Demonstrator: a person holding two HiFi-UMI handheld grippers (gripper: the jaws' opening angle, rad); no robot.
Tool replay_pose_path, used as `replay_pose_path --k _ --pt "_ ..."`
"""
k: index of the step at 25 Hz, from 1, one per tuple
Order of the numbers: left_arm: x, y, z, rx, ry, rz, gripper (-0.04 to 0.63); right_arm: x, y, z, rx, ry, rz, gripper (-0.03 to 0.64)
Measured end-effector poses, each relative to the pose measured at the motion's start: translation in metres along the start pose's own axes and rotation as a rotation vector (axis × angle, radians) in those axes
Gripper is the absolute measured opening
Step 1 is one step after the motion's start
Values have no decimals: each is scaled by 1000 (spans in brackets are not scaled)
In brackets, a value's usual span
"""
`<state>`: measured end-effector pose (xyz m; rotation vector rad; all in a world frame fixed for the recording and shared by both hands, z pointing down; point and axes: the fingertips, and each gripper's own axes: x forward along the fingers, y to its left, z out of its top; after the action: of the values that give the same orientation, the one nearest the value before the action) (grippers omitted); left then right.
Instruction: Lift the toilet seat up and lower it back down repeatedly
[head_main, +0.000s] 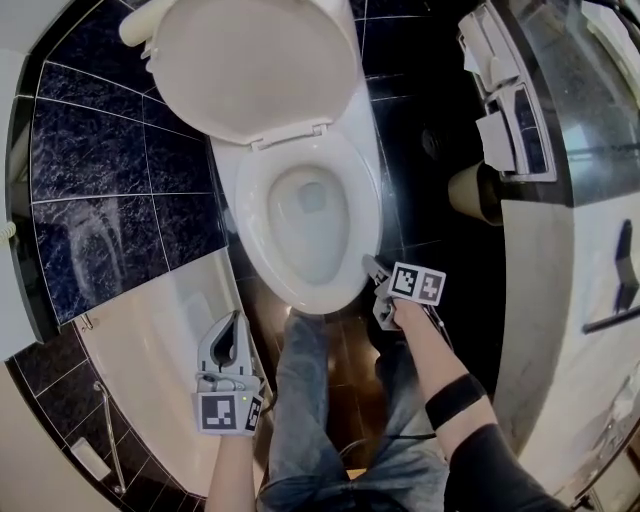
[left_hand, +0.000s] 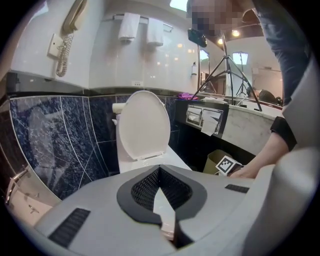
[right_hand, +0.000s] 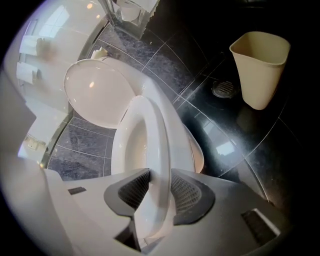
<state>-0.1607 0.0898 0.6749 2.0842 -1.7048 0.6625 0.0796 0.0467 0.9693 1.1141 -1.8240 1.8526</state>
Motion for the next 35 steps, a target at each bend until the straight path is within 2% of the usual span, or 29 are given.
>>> replay_pose_path --k 2,12,19,22,25,32,35 --pt "1 -2 -3 -5 3 -2 -2 0 1 1 -5 1 4 132" --pt "-2 -5 -10 -15 14 -4 -2 -9 6 2 64 -1 10 129" --pt "-7 -13 -17 -19 34 -10 -2 -36 35 12 59 15 44 123" --pt "-13 -22 -19 -19 67 -26 -2 -54 56 20 65 9 58 121" --pt "-21 -30 -22 -58 105 -31 -2 -72 82 31 72 -2 77 118" --pt "-25 -42 -78 -142 259 -49 -2 -111 144 68 52 -16 94 123" --pt "-6 -53 -65 -147 264 -89 -2 -122 168 86 48 -37 114 124"
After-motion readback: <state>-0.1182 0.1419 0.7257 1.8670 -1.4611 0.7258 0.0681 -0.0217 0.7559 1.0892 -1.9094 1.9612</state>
